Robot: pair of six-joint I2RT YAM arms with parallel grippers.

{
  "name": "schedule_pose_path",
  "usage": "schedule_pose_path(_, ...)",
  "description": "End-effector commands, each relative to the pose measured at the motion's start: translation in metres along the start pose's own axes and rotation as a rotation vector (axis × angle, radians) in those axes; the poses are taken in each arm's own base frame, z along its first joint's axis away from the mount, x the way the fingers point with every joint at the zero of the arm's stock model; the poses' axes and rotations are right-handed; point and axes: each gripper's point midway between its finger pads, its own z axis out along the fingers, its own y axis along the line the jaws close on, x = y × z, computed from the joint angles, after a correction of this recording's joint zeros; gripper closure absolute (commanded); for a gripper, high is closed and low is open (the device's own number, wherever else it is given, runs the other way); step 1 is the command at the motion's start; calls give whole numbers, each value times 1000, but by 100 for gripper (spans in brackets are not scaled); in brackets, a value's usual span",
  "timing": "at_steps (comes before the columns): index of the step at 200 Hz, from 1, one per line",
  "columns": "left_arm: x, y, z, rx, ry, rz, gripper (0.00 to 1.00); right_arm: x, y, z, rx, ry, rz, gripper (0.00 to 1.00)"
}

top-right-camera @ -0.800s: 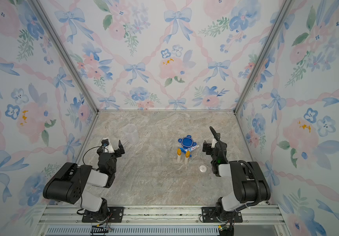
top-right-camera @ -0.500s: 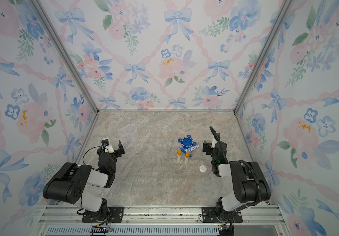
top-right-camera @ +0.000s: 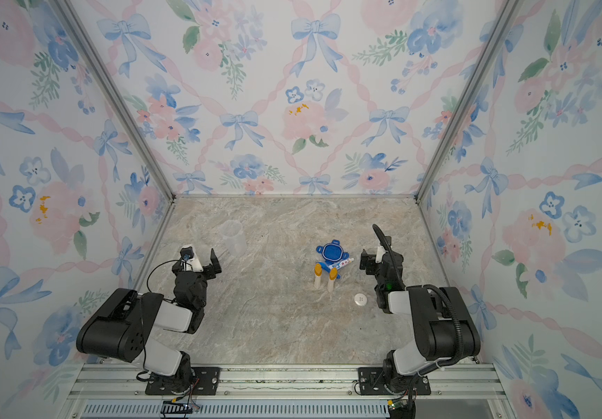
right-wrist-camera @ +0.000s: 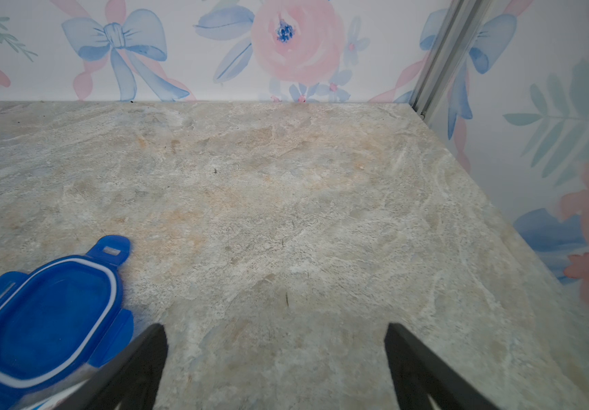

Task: Pack away toiletry kits
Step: Pick up the container from the center of the board.

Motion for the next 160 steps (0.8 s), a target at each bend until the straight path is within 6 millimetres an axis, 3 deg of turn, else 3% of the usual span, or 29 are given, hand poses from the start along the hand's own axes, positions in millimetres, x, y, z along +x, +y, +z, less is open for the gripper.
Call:
schedule_pose_path(1, -1, 0, 0, 24, -8, 2, 2, -5, 2, 0, -13, -22, 12, 3)
schedule_pose_path(34, -21, 12, 9, -86, 27, -9, 2, -6, 3, 0, -13, -24, 8, 3)
schedule_pose_path(61, -58, 15, -15, -186, -2, -123, 2, -6, 0, 1, -11, -23, 24, 3)
schedule_pose_path(88, -73, -24, -27, -33, 126, -173, 2, -22, -9, -12, 73, -37, 11, 3)
schedule_pose_path(116, -74, -83, -47, 193, 201, -121, 2, -73, 10, -56, 52, -82, -1, 3)
schedule_pose_path(134, -68, -124, -50, 341, 237, -61, 2, -97, 33, -82, -35, 12, 22, 3)
schedule_pose_path(144, -61, -129, -44, 328, 257, -40, 2, -112, 49, -96, -94, 31, -11, 3)
schedule_pose_path(160, -56, -120, -29, 236, 265, -35, 2, -127, 81, -117, -201, 27, -66, 3)
